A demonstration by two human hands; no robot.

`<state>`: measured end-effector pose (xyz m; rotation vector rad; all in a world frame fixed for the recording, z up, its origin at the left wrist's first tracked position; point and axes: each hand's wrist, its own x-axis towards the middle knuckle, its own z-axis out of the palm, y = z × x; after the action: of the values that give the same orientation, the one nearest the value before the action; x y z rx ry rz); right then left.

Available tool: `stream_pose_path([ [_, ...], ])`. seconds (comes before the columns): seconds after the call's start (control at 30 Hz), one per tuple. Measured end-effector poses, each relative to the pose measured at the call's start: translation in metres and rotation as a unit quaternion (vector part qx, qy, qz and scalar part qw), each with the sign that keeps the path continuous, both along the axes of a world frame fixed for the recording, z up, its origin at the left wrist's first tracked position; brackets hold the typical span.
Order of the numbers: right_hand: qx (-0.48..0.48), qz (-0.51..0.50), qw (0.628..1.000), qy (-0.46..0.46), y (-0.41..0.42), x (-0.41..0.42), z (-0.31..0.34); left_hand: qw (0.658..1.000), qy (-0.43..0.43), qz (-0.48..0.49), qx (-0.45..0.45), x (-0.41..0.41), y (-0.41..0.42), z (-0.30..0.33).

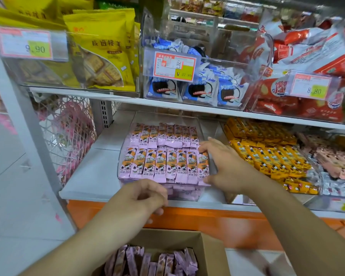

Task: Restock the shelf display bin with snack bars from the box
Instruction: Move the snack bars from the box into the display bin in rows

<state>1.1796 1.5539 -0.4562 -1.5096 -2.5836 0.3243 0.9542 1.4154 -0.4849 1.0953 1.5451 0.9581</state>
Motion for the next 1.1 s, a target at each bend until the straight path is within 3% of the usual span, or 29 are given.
stream_pose_path([
  [0.37, -0.006, 0.002, 0.999, -0.043, 0.013, 0.006, -0.031, 0.999, 0.025, -0.023, 0.024, -0.008, -0.003, -0.003],
  [0.53, 0.020, -0.001, 0.997, -0.072, 0.009, 0.007, -0.036, 0.990, 0.116, -0.020, 0.077, -0.016, -0.001, -0.009],
  [0.73, 0.071, 0.045, 0.995, -0.056, -0.012, 0.002, -0.039, 0.895, 0.384, -0.104, 0.203, -0.034, 0.005, -0.029],
  [0.83, 0.060, 0.075, 0.993, -0.066, -0.027, -0.010, -0.042, 0.843, 0.482, -0.140, 0.193, -0.040, 0.011, -0.041],
  [0.97, 0.080, 0.081, 0.987, -0.115, -0.032, -0.017, -0.057, 0.808, 0.549, -0.152, 0.152, -0.040, 0.013, -0.052],
  [1.1, 0.068, 0.076, 0.989, -0.107, -0.033, -0.017, -0.058, 0.823, 0.518, -0.139, 0.186, -0.043, 0.012, -0.053],
])
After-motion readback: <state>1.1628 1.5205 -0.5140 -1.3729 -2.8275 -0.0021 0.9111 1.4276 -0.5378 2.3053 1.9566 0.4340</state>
